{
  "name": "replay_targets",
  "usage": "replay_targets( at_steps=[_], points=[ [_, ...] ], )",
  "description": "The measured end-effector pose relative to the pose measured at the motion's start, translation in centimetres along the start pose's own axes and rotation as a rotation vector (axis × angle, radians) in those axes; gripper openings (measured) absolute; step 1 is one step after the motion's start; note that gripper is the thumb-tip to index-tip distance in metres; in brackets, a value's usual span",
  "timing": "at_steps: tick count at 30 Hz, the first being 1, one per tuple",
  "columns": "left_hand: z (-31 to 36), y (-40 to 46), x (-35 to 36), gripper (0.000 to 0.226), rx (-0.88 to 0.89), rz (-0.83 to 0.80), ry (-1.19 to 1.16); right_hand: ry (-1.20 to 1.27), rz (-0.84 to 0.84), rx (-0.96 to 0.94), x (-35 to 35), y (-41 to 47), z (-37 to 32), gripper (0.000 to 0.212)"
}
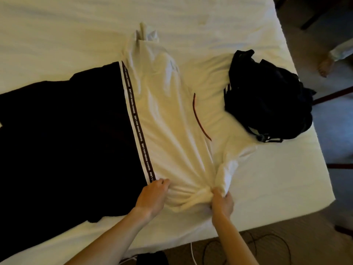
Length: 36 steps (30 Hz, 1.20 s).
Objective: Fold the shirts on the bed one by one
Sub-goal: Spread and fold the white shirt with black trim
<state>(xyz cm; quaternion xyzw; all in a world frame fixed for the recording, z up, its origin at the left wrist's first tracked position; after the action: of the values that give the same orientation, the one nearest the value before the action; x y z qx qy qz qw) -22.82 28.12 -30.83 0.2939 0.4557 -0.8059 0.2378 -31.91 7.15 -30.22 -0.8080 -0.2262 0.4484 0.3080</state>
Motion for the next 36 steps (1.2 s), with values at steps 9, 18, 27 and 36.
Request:
replay_targets(
  at_steps=[9,18,27,36],
  points=[
    [-4.5,3.3,-6.5,0.021,0.099,0.127,-0.166,-0.371,0.206,-0.641,6.2,-4.3,-10.8,0.083],
    [-10.4,13.2,-14.9,0.058,-0.014,0.356,0.09,-0.703,-0.138,-0.853,18.5,2.3,-31.2,0.073],
    [-13.3,16.8,-14.2,0.069,0.067,0.291,0.151,-0.716,-0.048,-0.796,19.0,7.5,-35.9,0.029],
    [-27.9,9.4,-24.1,0.034,-0.219,0.688,0.003,-0.72,-0.276,-1.612,31.2,-8.2,-32.0,0.047]
  ],
)
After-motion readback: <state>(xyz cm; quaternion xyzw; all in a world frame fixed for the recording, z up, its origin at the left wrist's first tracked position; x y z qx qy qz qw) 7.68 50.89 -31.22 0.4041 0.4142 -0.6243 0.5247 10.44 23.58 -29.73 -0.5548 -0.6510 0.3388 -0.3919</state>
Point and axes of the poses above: each hand's wrist, its own y-axis towards the middle knuckle, its own x-axis out of the palm, z = x × y, the point moved 4 cm from there along y, towards the middle knuckle, and after that the axes turned 3 degrees about -z, right-handed, at the moved point
